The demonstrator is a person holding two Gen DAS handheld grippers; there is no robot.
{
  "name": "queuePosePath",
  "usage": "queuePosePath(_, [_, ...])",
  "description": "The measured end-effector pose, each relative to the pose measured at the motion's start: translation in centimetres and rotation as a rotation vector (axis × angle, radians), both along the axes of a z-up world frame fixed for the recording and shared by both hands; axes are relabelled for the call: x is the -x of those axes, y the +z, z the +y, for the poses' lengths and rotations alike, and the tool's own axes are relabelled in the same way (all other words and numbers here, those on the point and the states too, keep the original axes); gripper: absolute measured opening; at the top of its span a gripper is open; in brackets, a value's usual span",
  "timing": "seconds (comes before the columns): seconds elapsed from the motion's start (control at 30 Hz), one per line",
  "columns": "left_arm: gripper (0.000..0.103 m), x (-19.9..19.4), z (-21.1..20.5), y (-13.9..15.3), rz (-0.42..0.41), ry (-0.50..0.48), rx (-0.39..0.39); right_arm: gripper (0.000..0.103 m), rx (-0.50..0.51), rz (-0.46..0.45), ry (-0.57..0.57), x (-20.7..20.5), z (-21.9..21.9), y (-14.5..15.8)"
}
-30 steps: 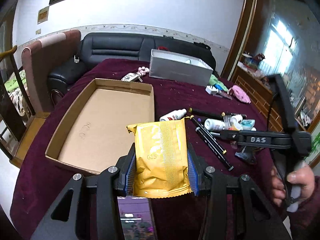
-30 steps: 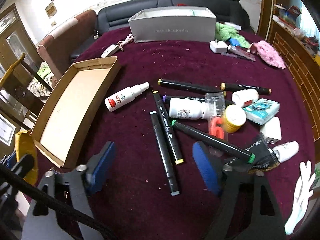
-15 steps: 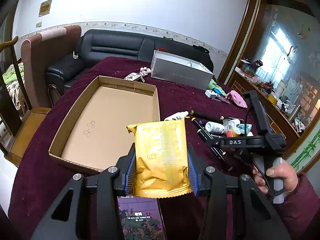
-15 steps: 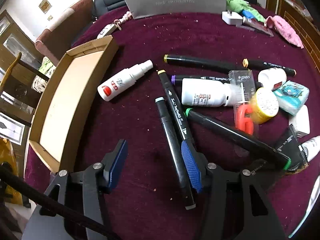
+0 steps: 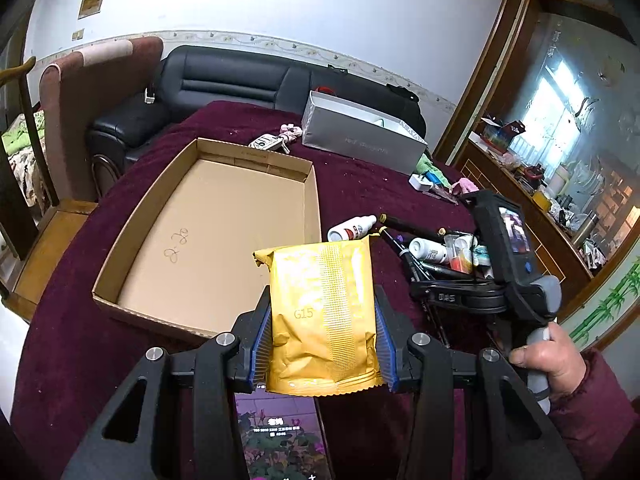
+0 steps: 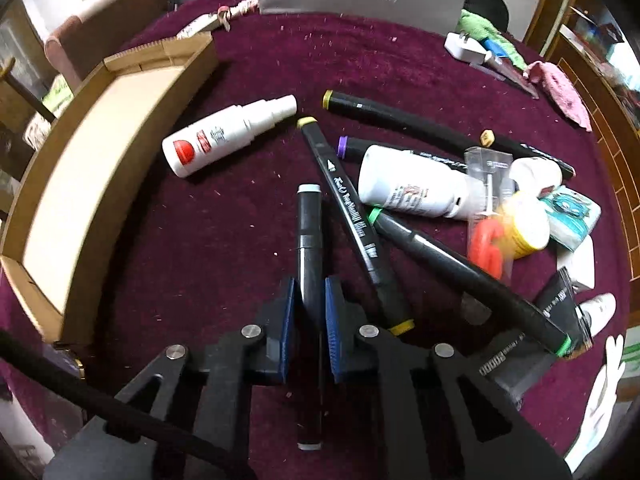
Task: Organize objects
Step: 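Carry the yellow packet toward the tray with the left gripper while the right gripper grasps a black marker, then lower the yellow packet into the tray and open the left gripper while the right gripper drops the marker there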
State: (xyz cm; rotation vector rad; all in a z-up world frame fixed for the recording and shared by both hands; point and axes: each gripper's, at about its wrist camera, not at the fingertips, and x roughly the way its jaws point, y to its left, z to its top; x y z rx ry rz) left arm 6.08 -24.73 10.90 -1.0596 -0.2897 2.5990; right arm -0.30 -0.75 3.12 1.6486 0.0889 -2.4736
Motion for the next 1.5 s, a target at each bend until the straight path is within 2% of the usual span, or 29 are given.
queuePosePath(0.27, [0.039,0.0,-1.9,3.0,0.030,-0.032,-0.040,0.013,0.276,0.065,0.030,-2.1,1.2,5.4])
queuePosePath(0.4, [0.039,1.0,-2.7,5.0,0.054,-0.042,-0.037,0.013,0.355,0.117,0.094,-2.4,-0.4,8.7])
queuePosePath(0.53, [0.039,3.8,-3.5,6.7,0.096,0.001,0.041,0.013,0.427,0.122,0.163,-1.8,-3.1,10.9])
queuePosePath(0.63, [0.039,6.8,-4.1,6.6,0.070,0.024,0.064,0.013,0.427,0.116,0.209,-0.7,-5.8,11.4])
queuePosePath(0.77, [0.039,11.3,-4.2,4.1,0.018,0.057,0.135,0.013,0.393,0.061,0.252,1.3,-9.3,10.4])
queuePosePath(0.97, [0.039,15.1,-4.5,-0.8,-0.068,0.070,0.103,0.013,0.302,-0.027,0.241,5.6,-13.1,6.5])
queuePosePath(1.07, [0.039,16.6,-4.2,-2.7,-0.097,0.068,0.103,0.013,0.273,-0.056,0.218,8.0,-13.7,5.2])
queuePosePath(1.17, [0.039,18.1,-3.5,-4.0,-0.116,0.067,0.108,0.013,0.286,-0.074,0.188,10.6,-13.9,4.7])
queuePosePath(1.33, [0.039,20.9,-2.7,-5.8,-0.152,0.069,0.114,0.013,0.225,-0.098,0.139,14.3,-14.7,2.6])
queuePosePath(1.5, [0.039,23.2,-2.2,-7.8,-0.201,0.067,0.080,0.013,0.228,-0.120,0.071,16.5,-13.9,0.4])
